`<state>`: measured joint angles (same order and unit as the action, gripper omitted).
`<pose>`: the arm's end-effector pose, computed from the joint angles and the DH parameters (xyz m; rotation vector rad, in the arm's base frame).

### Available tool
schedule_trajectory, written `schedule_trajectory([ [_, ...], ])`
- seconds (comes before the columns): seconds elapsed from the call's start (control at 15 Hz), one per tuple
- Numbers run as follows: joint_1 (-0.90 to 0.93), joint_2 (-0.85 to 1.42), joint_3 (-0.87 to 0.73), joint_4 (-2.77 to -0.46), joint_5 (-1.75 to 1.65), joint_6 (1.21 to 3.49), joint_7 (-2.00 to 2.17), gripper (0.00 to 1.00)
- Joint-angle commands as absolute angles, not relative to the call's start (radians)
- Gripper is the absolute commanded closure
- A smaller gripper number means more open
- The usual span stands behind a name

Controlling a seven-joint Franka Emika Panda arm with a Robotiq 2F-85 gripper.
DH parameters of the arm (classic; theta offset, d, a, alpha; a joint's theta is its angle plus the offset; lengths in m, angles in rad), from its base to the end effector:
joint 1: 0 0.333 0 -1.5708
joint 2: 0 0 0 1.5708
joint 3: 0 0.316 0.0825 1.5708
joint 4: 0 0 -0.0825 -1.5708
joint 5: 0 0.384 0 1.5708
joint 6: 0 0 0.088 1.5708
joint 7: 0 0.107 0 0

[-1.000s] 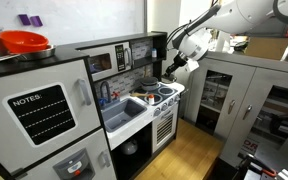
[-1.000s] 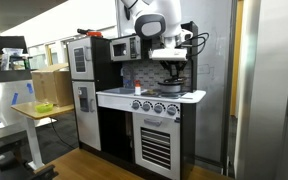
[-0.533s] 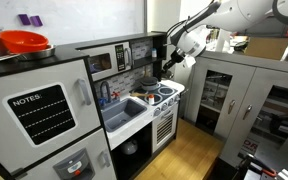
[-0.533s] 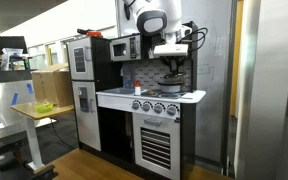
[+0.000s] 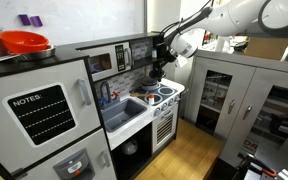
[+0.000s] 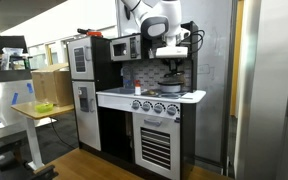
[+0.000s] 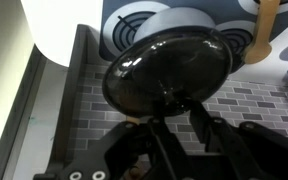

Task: Put the lid on the gray pot

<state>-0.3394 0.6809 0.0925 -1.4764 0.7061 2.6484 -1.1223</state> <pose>0.7218 -0.2154 0.3252 -2.8198 -0.4119 -1.0195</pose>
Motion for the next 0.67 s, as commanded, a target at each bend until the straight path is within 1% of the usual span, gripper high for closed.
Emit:
schedule_trajectory([
  [0.0,-0.360,0.752,0.140,-1.356,0.672,2.587,-1.119,0.92],
  [0.27,-0.353,0.800,0.167,-1.297,0.651,2.528,-1.109,0.92],
  [0.6,-0.339,0.841,0.159,-1.266,0.631,2.543,-1.064,0.92],
])
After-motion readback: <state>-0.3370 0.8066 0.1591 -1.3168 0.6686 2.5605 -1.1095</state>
